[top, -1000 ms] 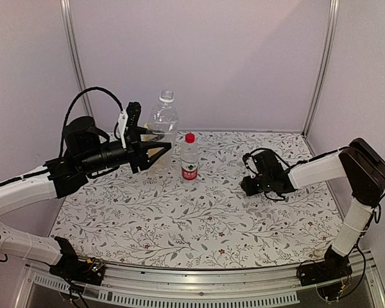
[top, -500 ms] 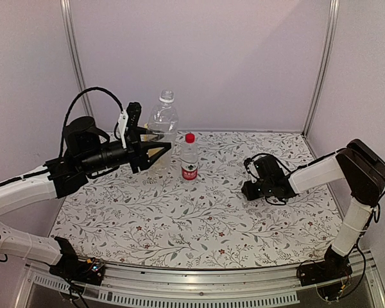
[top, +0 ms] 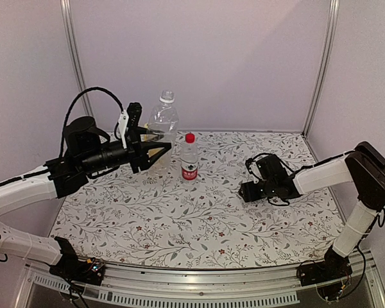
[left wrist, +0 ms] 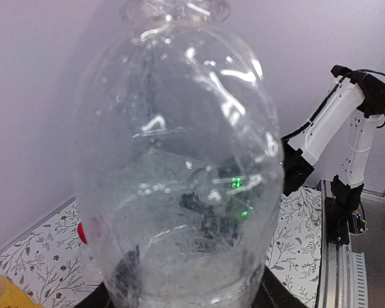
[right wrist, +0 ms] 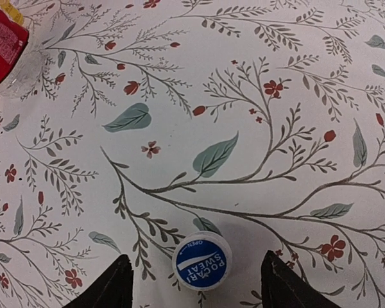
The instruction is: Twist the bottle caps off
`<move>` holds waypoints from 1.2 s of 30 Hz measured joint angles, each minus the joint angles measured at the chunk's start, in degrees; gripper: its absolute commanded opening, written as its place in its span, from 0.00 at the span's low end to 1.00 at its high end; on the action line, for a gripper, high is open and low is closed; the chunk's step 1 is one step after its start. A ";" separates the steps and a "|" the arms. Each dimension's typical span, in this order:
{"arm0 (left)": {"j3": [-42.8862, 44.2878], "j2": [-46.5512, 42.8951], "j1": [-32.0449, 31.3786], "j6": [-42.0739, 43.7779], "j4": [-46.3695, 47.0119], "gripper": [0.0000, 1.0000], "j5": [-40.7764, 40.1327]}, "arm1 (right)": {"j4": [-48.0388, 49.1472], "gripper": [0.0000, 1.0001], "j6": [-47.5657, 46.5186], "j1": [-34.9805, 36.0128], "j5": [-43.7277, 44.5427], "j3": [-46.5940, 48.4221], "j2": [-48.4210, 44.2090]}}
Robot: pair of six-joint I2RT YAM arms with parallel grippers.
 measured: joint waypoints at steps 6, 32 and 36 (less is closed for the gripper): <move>0.00 1.20 -0.28 0.76 -0.26 0.52 0.11 | -6.27 0.87 -0.92 2.56 -0.39 3.85 -7.69; 0.70 6.08 -4.98 5.84 -5.92 0.53 -1.99 | -11.65 0.78 -5.84 14.25 -25.97 37.86 -14.27; 0.81 6.10 -5.35 6.45 -6.32 0.52 -3.08 | -12.46 0.64 -5.92 15.34 -26.58 39.26 -11.47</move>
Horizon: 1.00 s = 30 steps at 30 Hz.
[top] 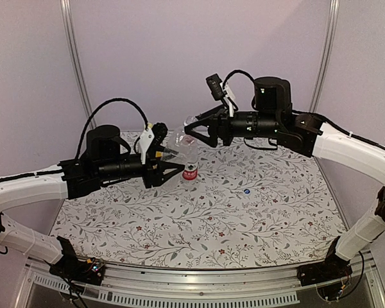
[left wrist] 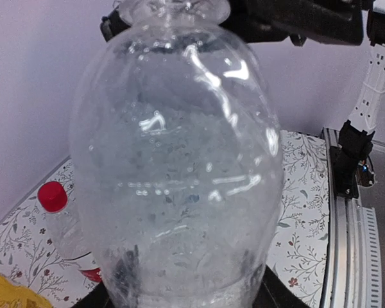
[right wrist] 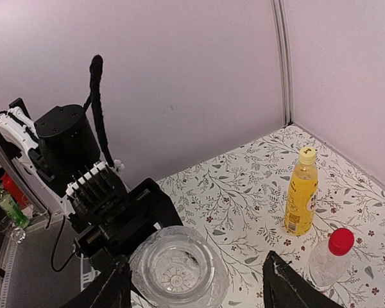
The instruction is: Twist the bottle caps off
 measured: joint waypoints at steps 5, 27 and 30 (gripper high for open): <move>0.04 0.02 -0.13 0.44 -0.39 0.53 -1.22 | -0.35 0.50 0.20 0.52 -1.42 0.09 1.05; 0.31 0.35 -1.09 1.46 -1.53 0.57 -3.37 | -0.33 0.00 -0.02 0.61 -2.75 0.35 1.14; 0.33 0.35 -1.11 1.38 -1.62 0.71 -3.58 | -0.37 0.00 -0.15 0.68 -1.62 0.37 1.14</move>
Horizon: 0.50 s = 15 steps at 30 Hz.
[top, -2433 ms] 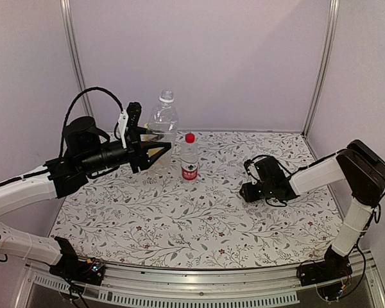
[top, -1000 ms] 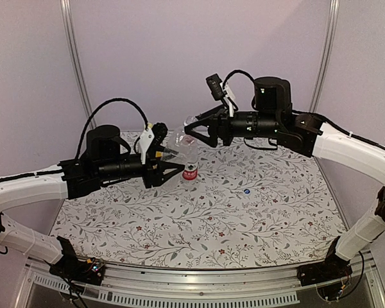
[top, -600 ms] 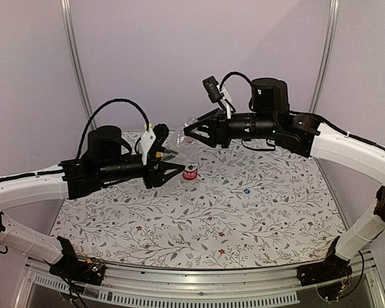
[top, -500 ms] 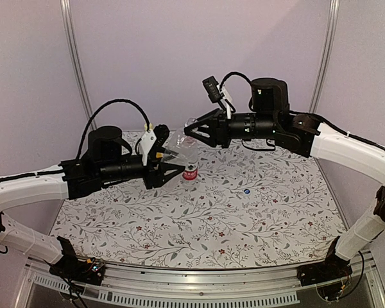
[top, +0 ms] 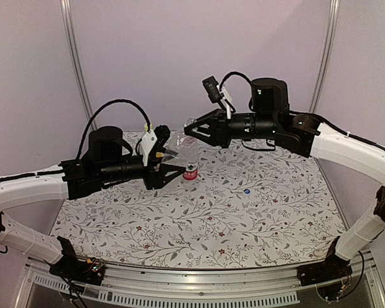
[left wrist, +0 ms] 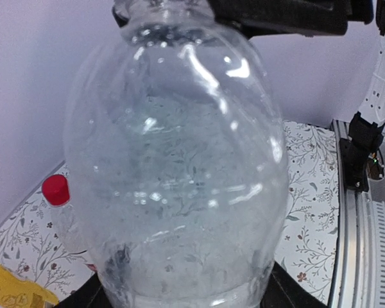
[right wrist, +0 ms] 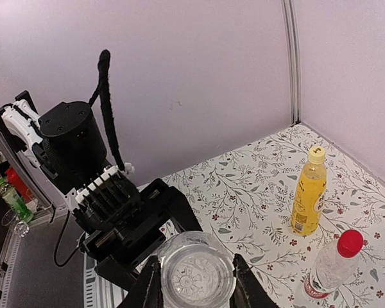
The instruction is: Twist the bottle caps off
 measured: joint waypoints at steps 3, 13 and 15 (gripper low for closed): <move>0.00 0.00 -0.07 0.28 -0.15 0.98 -0.46 | -0.52 0.00 -0.66 0.31 2.54 0.02 0.00; 0.35 -0.48 -0.28 0.22 -1.14 1.00 -4.04 | -8.07 0.00 -3.30 -2.21 14.82 -0.81 -2.60; 0.35 -1.11 -0.28 0.11 -1.16 1.00 -5.46 | -9.07 0.00 -3.76 -4.15 18.47 -2.51 -4.39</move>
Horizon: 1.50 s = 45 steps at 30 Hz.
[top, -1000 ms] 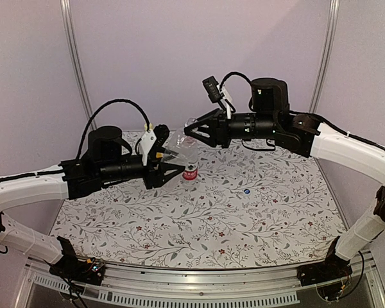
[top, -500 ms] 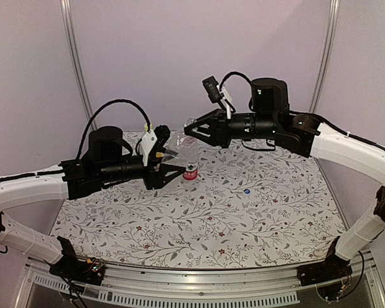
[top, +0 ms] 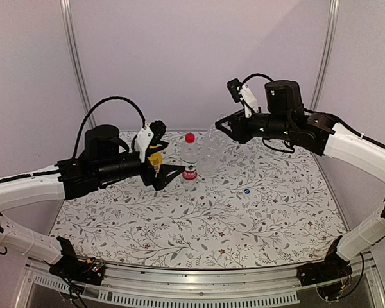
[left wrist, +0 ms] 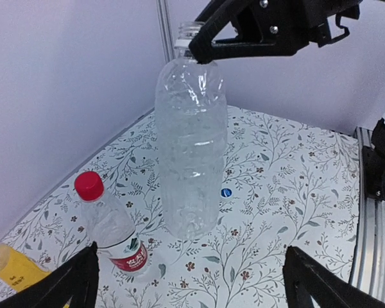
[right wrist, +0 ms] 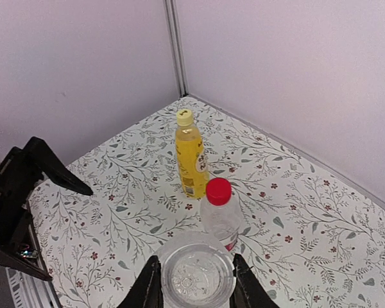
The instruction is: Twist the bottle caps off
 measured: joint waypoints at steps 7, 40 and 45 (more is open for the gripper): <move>0.00 -2.21 0.00 0.00 0.22 1.00 -3.17 | -1.53 0.00 -1.79 -7.54 7.78 -2.78 -0.83; -0.50 -2.82 0.00 0.46 1.29 1.00 -4.20 | 7.87 0.24 -4.02 -12.22 12.22 -6.56 15.08; -0.50 -2.82 0.00 0.46 1.27 1.00 -4.20 | 8.00 0.35 -4.35 -12.22 12.17 -6.64 15.08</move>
